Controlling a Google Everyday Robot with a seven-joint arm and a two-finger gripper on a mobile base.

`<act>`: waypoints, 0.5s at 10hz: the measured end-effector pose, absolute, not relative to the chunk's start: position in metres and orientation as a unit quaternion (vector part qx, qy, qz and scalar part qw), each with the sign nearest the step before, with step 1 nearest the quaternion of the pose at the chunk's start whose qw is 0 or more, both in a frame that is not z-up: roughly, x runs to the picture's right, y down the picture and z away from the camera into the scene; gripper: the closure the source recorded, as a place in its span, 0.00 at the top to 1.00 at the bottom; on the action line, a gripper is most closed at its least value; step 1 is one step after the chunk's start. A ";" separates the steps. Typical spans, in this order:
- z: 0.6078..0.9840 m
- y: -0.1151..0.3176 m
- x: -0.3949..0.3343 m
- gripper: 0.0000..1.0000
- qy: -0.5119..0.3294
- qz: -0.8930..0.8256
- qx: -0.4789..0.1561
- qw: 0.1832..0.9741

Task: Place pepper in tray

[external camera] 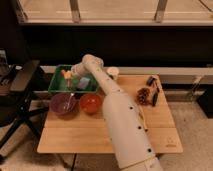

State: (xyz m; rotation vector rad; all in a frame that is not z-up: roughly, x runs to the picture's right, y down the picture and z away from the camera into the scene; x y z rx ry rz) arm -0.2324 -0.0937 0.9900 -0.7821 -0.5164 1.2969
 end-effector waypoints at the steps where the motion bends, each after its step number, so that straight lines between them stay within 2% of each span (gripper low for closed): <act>1: 0.989 -0.093 -0.233 0.68 -0.233 0.581 -0.351 0.696; 2: 0.987 -0.092 -0.232 0.71 -0.237 0.582 -0.352 0.694; 5: 0.986 -0.093 -0.228 0.71 -0.243 0.584 -0.352 0.690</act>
